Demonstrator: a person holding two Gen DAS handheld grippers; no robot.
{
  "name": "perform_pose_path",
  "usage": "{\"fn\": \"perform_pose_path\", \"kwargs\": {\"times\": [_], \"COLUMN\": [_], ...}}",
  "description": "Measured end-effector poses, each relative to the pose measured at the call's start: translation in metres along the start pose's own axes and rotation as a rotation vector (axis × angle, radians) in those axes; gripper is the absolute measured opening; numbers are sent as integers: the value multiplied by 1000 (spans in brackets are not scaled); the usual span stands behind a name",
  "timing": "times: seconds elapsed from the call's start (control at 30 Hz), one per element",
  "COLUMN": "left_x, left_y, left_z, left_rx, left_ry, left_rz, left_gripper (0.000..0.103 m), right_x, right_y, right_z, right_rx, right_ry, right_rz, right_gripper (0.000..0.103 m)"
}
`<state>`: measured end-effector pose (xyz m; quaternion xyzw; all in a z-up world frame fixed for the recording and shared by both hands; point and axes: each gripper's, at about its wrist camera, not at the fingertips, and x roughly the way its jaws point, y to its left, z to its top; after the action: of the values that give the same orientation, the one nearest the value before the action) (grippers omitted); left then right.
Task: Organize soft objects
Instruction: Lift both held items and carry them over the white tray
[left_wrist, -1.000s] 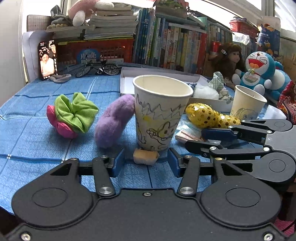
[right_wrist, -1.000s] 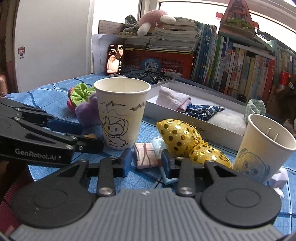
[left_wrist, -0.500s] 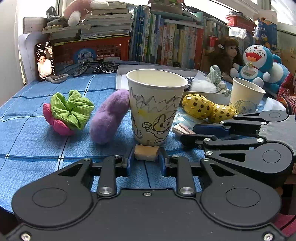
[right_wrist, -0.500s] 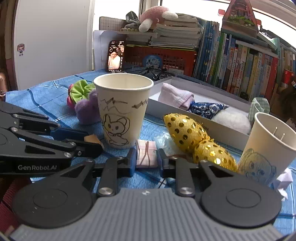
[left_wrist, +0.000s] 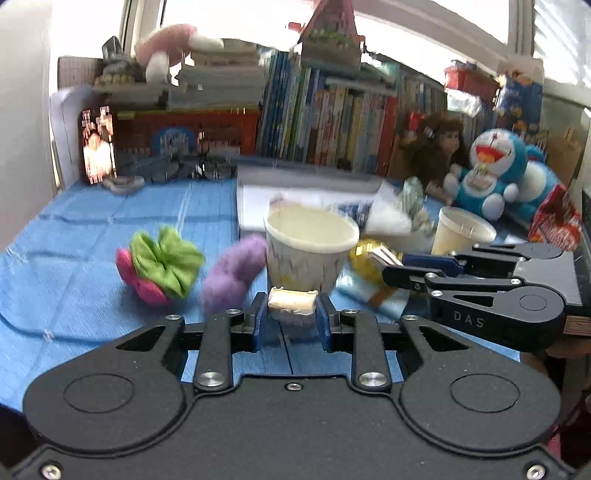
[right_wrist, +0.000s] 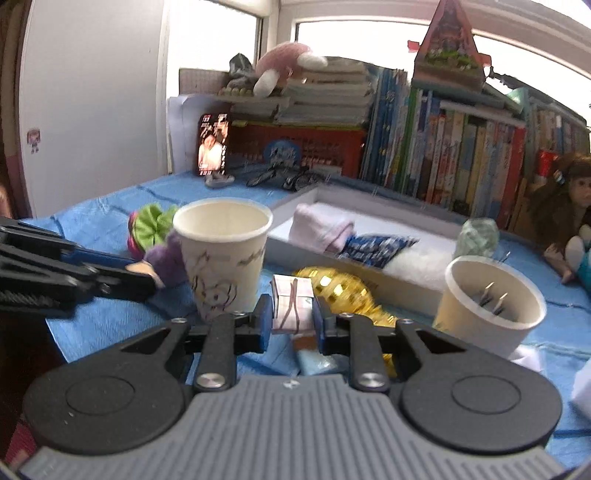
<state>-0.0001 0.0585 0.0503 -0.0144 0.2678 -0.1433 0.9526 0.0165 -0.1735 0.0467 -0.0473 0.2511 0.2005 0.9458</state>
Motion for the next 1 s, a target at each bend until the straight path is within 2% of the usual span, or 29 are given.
{"fn": "perform_pose_path", "kwargs": {"times": [0.2,0.4,0.53,0.67,0.83,1.0], "left_x": [-12,20,64,121,182,211], "left_y": [9,18,22,32,42,50], "left_z": [48,106,140,162,166,155], "left_rx": [9,27,19,-62,-130,-183], "left_ry": [-41,-17,68,209,355,422], "left_rz": [-29,-58,-61,-82,-61,-58], "left_gripper": [26,26,26,26,26,26], "right_x": [-9,14,43,79,129,185], "right_y": [-16,-41,-58,-78,-86,-82], "right_z": [34,78,107,130,142,146], "right_rx": [42,110,185,292,383,478], "right_ry": [-34,20,100,173,267,373], "right_rz": [-2,-1,-15,1,25,85], "right_gripper": [29,29,29,29,29,29]}}
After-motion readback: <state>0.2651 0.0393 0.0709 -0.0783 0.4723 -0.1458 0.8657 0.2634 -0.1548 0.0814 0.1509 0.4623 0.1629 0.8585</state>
